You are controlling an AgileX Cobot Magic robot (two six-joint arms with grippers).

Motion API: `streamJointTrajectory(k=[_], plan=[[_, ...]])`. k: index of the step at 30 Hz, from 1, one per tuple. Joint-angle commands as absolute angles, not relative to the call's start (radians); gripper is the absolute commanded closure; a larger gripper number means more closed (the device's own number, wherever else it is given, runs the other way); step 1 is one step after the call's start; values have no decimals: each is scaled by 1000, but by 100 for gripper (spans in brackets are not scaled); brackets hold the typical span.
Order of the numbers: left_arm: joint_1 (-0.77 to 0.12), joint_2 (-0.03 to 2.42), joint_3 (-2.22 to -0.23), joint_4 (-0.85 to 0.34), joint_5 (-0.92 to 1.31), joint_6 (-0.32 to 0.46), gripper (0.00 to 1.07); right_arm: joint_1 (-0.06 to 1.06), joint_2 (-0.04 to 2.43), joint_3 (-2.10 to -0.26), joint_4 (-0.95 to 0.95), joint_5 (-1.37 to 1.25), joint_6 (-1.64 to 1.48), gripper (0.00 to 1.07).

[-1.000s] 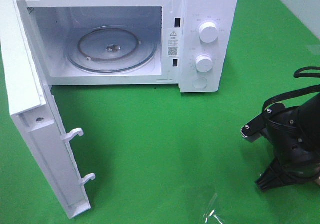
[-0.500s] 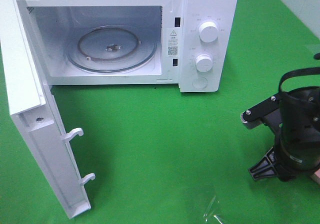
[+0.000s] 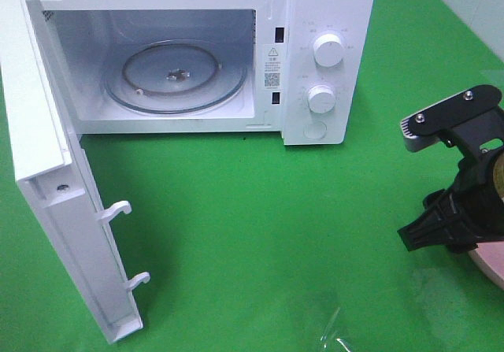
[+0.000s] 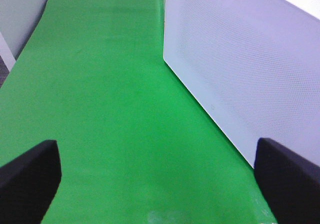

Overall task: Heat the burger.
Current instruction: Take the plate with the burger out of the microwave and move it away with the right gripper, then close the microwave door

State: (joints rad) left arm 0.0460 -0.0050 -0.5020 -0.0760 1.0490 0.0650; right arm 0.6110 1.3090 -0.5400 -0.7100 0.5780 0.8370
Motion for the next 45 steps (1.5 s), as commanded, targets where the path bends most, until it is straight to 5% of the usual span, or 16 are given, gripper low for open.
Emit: streamJointTrajectory(k=[1,6,13,35,45], plan=[[50,-26,-499,-81,1042,63,9,606,1225,-545,-603,554,669,43],[50,-26,-499,-81,1042,63,9,606,1098,-545,-417,553,489,31],[50,-26,-499,-81,1042,63,9,606,903,-562,-260,633,335,31],[50,-26,-499,-81,1042,63,9,607,388,-622,-237,1180,264,31],[50,-26,-499,-81,1042,63,9,561,238,-555,-199,1168,199,31]])
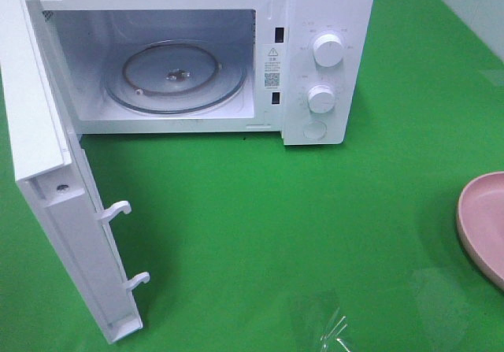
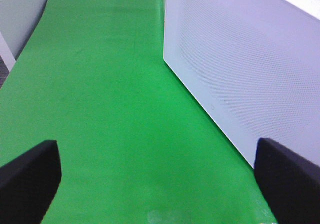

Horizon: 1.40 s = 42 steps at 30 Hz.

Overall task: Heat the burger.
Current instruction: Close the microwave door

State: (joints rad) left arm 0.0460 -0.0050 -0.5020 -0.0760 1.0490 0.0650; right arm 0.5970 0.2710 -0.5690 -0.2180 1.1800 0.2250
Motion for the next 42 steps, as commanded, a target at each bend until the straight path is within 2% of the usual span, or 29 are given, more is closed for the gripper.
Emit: streamJointTrajectory(k=[1,4,6,9,11,14,16,42], plan=[[50,-26,-499,-81,1042,63,9,503,209,-553,-185,1144,182,31],[50,-26,-499,-81,1042,63,9,447,172,-550,-167,1120,149,31],[50,-26,-499,-81,1042,63,9,334,93,-549,-105,1074,75,31],[50,-26,-499,-81,1042,63,9,316,77,-549,-86,1066,64,31],[50,-26,-499,-81,1042,63,9,250,11,-548,-42,1024,59,31],[50,-26,-499,-81,1042,63,9,233,-4,-542,-41,1012,59,31],[50,-26,-499,-81,1042,63,9,184,-30,-503,-66,1005,64,31],[50,-25,-499,-80,1042,63,9,176,-30,-506,-74,1005,79,32]])
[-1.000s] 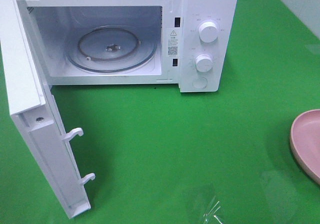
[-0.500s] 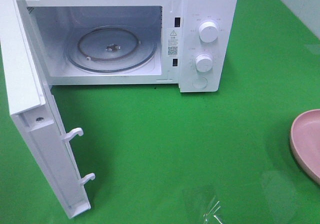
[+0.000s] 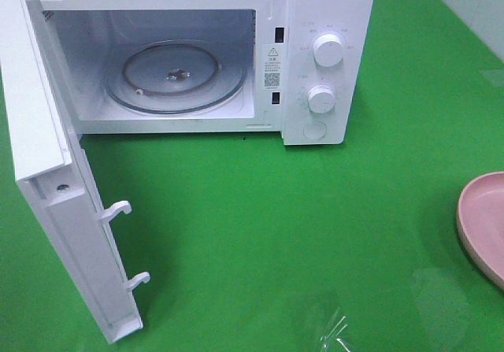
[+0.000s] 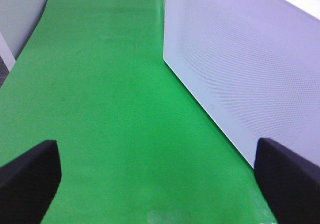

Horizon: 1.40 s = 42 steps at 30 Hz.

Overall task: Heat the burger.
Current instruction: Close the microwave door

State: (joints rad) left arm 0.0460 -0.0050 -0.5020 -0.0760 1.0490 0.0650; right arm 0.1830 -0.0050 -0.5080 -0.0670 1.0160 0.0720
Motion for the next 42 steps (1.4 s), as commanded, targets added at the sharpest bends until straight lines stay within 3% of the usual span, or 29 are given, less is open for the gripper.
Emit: streamJointTrajectory(k=[1,40,42], plan=[[50,-25,-499,-80,1042,63,9,176,-30,-506,-74,1005,79,32],[50,-25,-503,-66,1038,54,9,176,-30,-506,-74,1005,79,32],[50,-25,-523,-65,997,26,16,176,-30,-506,-74,1005,79,32]])
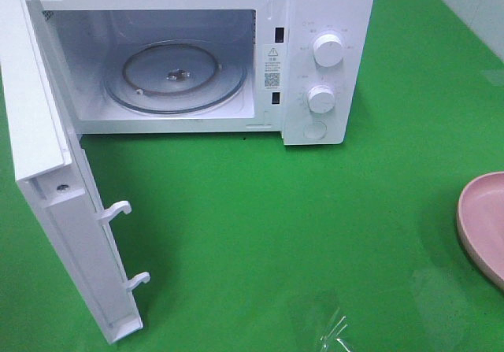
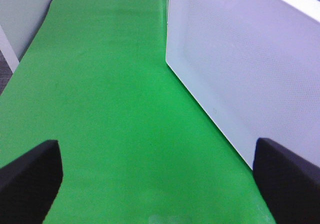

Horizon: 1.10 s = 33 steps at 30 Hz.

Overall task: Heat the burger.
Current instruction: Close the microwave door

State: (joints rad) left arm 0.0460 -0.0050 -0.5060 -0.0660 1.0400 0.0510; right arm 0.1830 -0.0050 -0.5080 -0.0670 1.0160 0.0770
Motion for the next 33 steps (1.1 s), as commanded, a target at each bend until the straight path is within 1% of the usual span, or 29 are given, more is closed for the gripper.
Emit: streamJointTrajectory(k=[1,2,3,4,5,7,8,9,10,11,12,14,15,16,17,18,19,20,21,22,23,24,25,26,27,28,31,33], plan=[[50,-25,-523,-65,997,26,16,176,-30,-506,-74,1005,79,32],[50,-25,-528,-64,952,8,23,176,-30,-506,-74,1005,79,32],[50,-25,-528,-64,952,8,23,176,-30,-506,-74,1005,79,32],[50,-25,-528,-64,925,0,27,176,-30,-506,-74,1005,79,32],[50,-25,-528,-64,925,0,27,176,-30,-506,-74,1005,79,32],[50,2,-527,-64,830,6,45,176,-30,-506,-74,1005,79,32],[50,2,-527,-64,830,6,45,176,-30,-506,-74,1005,79,32],[50,29,-520,-62,786,7,54,176,-30,-506,-74,1005,79,32],[50,29,-520,-62,786,7,54,176,-30,-506,-74,1005,79,32],[50,45,-516,-61,764,14,59,176,-30,-506,-74,1005,79,32],[50,45,-516,-61,764,14,59,176,-30,-506,-74,1005,79,32],[50,114,-494,-42,678,17,79,176,-30,-506,-74,1005,79,32],[50,114,-494,-42,678,17,79,176,-30,-506,-74,1005,79,32],[50,160,-481,-28,642,17,93,176,-30,-506,-74,1005,79,32],[50,160,-481,-28,642,17,93,176,-30,-506,-74,1005,79,32],[50,182,-472,-21,624,17,100,176,-30,-506,-74,1005,79,32],[50,182,-472,-21,624,17,100,176,-30,-506,-74,1005,79,32],[50,221,-448,-14,579,17,107,176,-30,-506,-74,1005,79,32],[50,257,-420,-12,509,18,107,176,-30,-506,-74,1005,79,32],[50,257,-420,-12,509,18,107,176,-30,-506,-74,1005,79,32],[50,295,-388,-13,428,16,107,176,-30,-506,-74,1005,79,32],[50,295,-388,-13,428,16,107,176,-30,-506,-74,1005,79,32],[50,314,-372,-13,380,13,107,176,-30,-506,-74,1005,79,32],[50,349,-337,-15,286,13,107,176,-30,-506,-74,1005,79,32],[50,349,-337,-15,286,13,107,176,-30,-506,-74,1005,79,32],[50,385,-309,-21,178,13,107,176,-30,-506,-74,1005,79,32],[50,406,-295,-31,127,13,107,176,-30,-506,-74,1005,79,32],[50,499,-261,-62,-31,13,107,176,-30,-506,-74,1005,79,32]])
